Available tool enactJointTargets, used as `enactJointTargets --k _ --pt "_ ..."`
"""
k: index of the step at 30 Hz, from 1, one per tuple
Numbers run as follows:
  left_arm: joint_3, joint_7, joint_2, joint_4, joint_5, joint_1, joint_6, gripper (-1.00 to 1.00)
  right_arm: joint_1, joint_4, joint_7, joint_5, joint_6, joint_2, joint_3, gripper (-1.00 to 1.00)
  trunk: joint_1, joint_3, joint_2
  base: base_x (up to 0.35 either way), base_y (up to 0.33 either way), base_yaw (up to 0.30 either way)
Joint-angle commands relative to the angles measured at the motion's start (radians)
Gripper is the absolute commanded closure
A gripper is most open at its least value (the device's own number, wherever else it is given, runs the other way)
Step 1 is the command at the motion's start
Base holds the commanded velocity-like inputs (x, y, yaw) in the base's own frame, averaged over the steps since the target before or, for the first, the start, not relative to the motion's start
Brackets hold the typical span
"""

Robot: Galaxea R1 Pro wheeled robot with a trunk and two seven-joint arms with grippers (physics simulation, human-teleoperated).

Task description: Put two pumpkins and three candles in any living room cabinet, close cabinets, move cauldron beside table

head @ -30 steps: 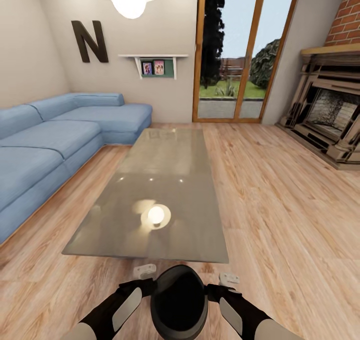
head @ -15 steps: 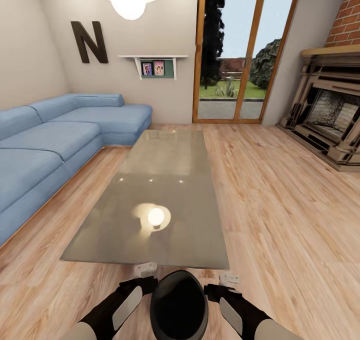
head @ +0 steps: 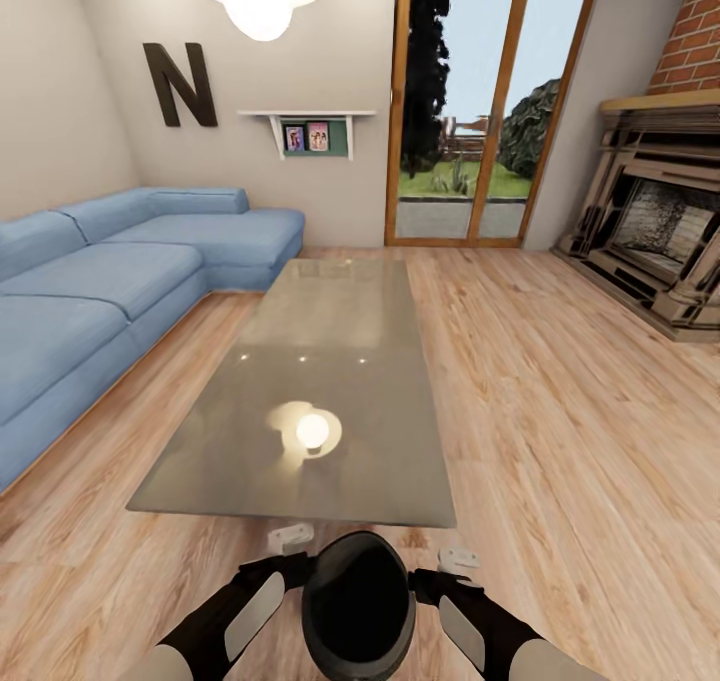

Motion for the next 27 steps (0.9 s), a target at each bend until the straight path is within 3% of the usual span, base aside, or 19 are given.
enactJointTargets --k 1,11,27 --pt "-0.005 0.009 0.001 -0.002 0.008 -0.001 0.001 -1.00 -0.001 -0.002 -0.008 -0.006 0.005 -0.001 0.009 -1.00 0.000 -0.001 0.000 -0.104 0.000 0.000" --pt "-0.005 0.009 -0.001 -0.002 0.008 -0.001 0.001 -1.00 -0.001 -0.002 -0.008 -0.006 0.008 -0.001 0.008 -1.00 0.000 -0.001 0.000 -0.099 0.000 0.000" --pt "-0.005 0.009 -0.001 -0.002 0.008 -0.001 0.001 -1.00 -0.001 -0.002 -0.008 -0.006 0.005 -0.001 0.008 -1.00 0.000 -0.001 0.000 -0.268 0.000 0.000"
